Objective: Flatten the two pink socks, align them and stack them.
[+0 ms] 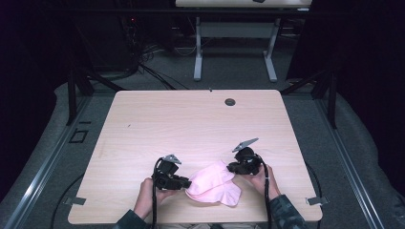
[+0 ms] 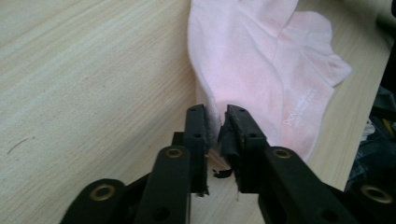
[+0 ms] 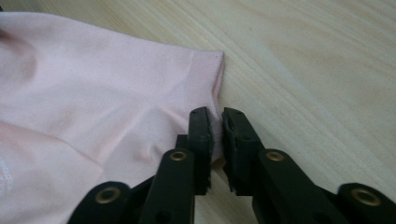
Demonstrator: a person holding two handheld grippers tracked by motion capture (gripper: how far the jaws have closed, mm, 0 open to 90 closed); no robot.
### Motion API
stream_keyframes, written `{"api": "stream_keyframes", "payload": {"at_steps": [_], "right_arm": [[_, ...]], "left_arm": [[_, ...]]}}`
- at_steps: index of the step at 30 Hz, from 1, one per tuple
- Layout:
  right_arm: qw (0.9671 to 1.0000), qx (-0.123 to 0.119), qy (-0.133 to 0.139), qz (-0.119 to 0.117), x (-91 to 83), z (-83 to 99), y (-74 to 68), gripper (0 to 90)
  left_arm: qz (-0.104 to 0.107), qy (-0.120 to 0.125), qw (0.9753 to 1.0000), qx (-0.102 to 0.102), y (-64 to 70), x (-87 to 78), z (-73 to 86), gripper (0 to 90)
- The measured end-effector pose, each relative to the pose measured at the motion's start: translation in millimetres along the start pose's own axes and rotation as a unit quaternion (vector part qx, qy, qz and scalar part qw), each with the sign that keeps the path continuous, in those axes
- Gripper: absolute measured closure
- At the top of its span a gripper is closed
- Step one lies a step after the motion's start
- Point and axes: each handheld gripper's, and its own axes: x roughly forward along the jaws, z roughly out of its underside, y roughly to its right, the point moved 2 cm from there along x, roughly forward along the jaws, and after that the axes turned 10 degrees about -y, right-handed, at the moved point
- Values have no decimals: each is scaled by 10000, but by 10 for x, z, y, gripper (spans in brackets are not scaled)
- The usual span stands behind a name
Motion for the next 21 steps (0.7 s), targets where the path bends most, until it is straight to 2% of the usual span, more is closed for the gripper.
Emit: {"api": "stream_keyframes", "payload": {"at_steps": [3, 7, 11, 14, 18, 21], "right_arm": [[10000, -1, -49, 54, -54, 18, -30, 847], [9995, 263, 130, 81, -296, 84, -145, 847], [9993, 345, 145, 76, -567, 184, -295, 847], [9991, 404, 144, 10, -695, 264, -412, 846], [9991, 418, -17, 24, -682, 370, -546, 844], [9989, 442, -160, 51, -548, 455, -580, 840]], "left_arm": [[43, 55, 10000, -13, 11, 9, 10, 871], [115, 100, 9999, 13, 10, -7, 20, 881], [233, 180, 9996, 0, -2, -33, 7, 881], [286, 211, 9994, -12, -16, -60, -8, 881], [314, 83, 9995, 17, -32, -59, -20, 881], [254, -76, 9996, 8, -43, -22, -22, 880]]}}
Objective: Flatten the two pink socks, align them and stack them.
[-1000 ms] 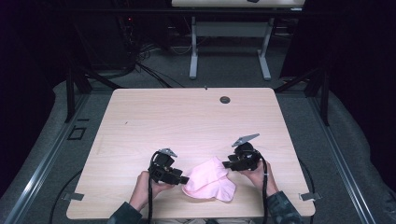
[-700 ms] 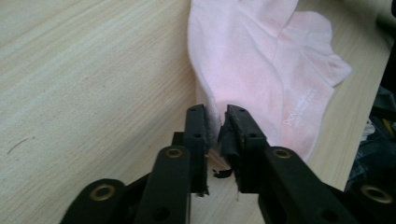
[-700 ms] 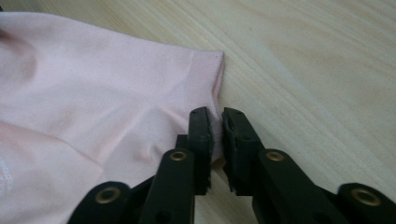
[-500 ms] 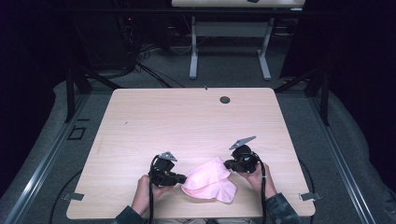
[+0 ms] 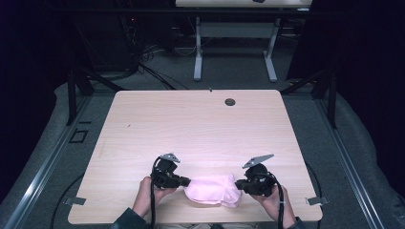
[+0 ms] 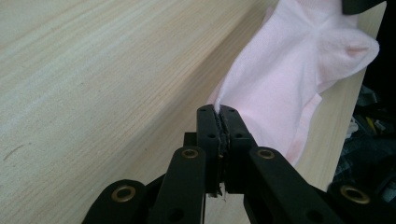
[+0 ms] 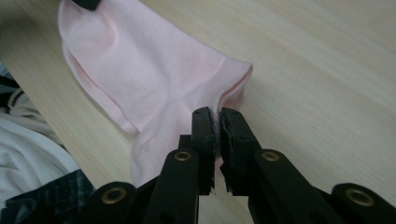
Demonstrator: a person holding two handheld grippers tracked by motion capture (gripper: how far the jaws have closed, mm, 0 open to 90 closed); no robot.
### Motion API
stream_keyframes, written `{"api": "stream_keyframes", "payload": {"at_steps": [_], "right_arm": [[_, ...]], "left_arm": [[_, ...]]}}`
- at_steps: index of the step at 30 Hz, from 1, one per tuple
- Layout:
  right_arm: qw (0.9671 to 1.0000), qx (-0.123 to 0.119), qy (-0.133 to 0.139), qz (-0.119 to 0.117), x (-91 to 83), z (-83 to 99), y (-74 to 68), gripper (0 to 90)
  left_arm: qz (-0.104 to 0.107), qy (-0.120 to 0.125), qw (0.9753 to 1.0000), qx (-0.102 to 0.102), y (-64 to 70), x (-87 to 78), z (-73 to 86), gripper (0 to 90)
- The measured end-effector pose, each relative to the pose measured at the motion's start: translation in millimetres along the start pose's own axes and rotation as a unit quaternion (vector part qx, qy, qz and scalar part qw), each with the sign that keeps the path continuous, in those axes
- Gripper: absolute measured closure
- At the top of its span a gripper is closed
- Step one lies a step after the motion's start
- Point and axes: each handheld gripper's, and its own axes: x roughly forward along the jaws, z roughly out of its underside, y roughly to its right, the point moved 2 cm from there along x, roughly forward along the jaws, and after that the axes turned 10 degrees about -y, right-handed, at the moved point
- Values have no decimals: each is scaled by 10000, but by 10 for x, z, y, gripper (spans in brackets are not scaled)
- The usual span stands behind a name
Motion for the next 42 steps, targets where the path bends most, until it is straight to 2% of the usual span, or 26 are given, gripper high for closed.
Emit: {"api": "stream_keyframes", "payload": {"at_steps": [2, 6, 11, 14, 17, 26, 29, 31, 33, 34, 37, 42], "right_arm": [[9999, 10, -16, 140, 123, 44, -5, 835], [9992, -93, -112, 365, 240, 88, -20, 815], [9986, -260, -57, 449, 288, 118, -33, 793], [9982, -327, -94, 487, 303, 112, -28, 793], [9969, -428, -177, 640, 302, 73, -8, 793], [9964, -553, -172, 622, 339, -72, 122, 775], [9973, -532, -7, 509, 324, -74, 136, 690], [9975, -473, 95, 514, 268, -58, 137, 603], [9976, -449, 255, 467, 203, -40, 140, 499], [9974, -433, 328, 476, 179, -34, 143, 460], [9961, -362, 614, 527, 50, -7, 177, 325], [9923, -208, 989, 721, -135, 61, 281, 164]], "left_arm": [[45, -51, 10000, 12, -16, 17, -2, 880], [-44, -132, 9999, 9, -17, 40, 6, 877], [-67, -181, 9998, 29, 4, 46, 33, 876], [-153, -215, 9996, 75, 26, 58, 49, 877], [-191, -213, 9996, 87, 40, 71, 71, 877], [-349, -110, 9993, 53, 53, 65, 106, 853], [-462, -25, 9989, 35, 44, 27, 110, 748], [-578, 87, 9983, -89, 41, -25, 114, 605], [-687, 188, 9974, -98, 43, -77, 117, 479], [-827, 265, 9962, -95, 50, -120, 118, 417], [-1070, 394, 9935, 8, 64, -243, 127, 287], [-1552, 585, 9861, 0, 39, -424, 188, 161]]}}
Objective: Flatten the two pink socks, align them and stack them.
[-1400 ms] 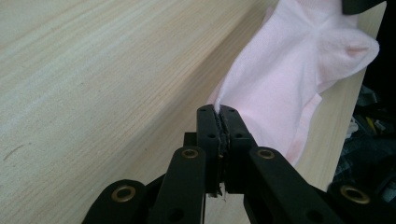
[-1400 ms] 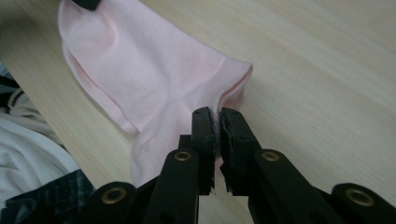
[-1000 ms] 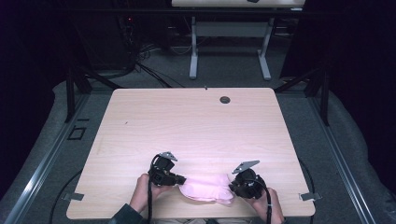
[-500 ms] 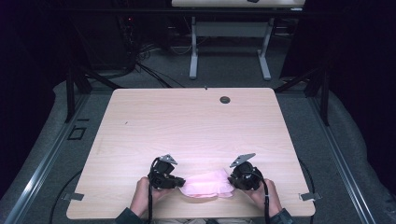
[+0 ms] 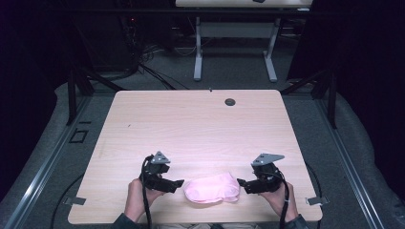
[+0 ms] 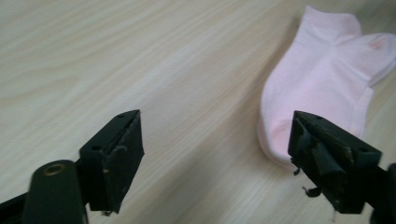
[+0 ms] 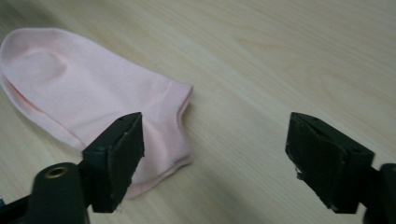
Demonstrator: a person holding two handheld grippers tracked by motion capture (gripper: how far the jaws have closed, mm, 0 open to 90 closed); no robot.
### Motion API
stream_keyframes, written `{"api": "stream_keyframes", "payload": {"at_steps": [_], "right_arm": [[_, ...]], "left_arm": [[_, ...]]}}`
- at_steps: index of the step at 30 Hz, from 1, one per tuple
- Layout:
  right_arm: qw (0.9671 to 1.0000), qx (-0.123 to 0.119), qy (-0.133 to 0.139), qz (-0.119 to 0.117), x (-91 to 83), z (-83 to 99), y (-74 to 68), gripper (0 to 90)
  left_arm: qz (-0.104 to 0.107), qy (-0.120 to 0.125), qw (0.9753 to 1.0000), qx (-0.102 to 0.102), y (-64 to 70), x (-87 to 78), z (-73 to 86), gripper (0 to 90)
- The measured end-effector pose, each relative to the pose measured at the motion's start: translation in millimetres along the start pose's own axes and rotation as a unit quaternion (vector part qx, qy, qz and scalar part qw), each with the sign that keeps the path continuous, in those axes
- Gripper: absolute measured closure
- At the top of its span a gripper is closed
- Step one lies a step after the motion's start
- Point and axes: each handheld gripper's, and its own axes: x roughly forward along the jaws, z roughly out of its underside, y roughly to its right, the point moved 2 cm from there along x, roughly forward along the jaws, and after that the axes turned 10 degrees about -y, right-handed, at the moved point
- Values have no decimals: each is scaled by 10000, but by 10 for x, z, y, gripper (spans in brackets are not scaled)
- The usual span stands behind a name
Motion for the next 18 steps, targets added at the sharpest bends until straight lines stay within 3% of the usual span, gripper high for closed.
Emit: {"api": "stream_keyframes", "payload": {"at_steps": [6, 9, 18], "right_arm": [[9990, 298, 199, 264, -130, 132, 198, 37], [9979, 489, 191, 373, -168, 217, 309, 0], [9903, 1088, 107, 853, -59, 545, 716, 0]], "left_arm": [[-532, -20, 9984, -204, -218, -95, 161, 69], [-750, -49, 9961, -465, -368, -112, 297, 12], [-1227, 36, 9853, -1185, -777, -20, 745, 0]]}}
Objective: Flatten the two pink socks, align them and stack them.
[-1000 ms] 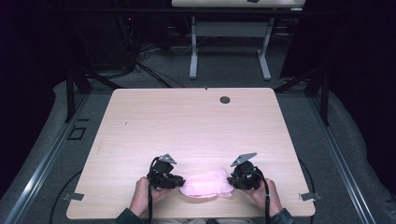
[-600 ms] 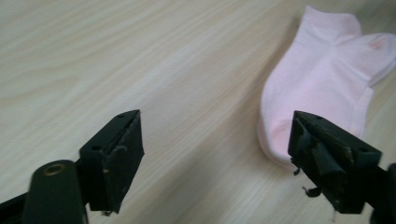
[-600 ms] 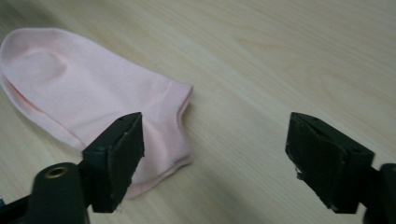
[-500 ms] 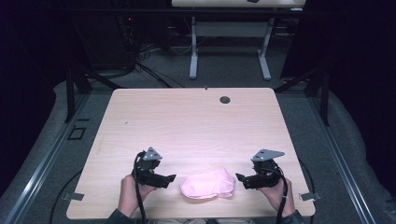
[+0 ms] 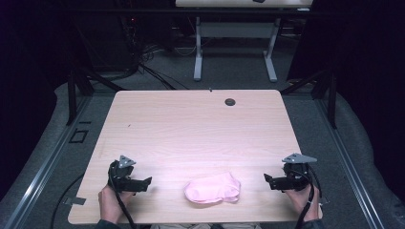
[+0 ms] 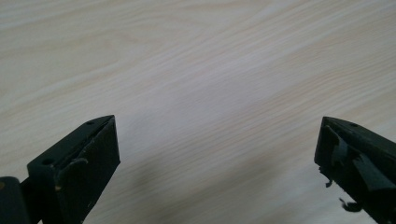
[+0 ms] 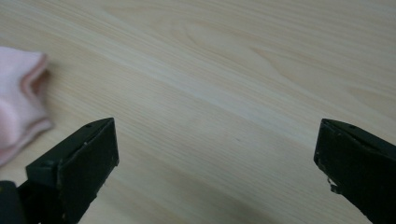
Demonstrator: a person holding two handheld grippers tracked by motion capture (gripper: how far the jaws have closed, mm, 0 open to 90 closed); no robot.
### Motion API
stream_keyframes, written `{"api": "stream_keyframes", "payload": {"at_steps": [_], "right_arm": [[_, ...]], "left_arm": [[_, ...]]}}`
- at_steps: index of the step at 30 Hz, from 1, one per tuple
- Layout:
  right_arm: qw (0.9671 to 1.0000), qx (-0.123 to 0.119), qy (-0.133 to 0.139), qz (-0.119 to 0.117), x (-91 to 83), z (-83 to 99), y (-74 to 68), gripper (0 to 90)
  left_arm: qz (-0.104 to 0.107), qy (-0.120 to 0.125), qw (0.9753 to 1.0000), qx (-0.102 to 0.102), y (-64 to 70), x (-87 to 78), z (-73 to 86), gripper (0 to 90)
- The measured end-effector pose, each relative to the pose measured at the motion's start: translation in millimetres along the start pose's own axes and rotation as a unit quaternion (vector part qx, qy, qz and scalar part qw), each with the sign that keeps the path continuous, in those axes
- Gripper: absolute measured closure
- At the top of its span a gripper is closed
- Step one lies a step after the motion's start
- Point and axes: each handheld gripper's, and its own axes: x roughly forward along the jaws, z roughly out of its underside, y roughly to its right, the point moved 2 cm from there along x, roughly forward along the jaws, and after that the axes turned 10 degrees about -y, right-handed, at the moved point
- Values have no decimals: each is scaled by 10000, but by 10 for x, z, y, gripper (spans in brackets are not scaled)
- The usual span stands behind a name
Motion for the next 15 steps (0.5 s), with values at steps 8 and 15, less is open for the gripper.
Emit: {"api": "stream_keyframes", "payload": {"at_steps": [8, 15], "right_arm": [[9992, 255, -225, 223, 245, 165, 213, 0], [9992, 337, -5, 205, 322, 228, 247, 0]], "left_arm": [[-378, 234, 9986, -275, -104, 111, 100, 0], [-359, 392, 9980, -332, -171, 145, 98, 0]]}}
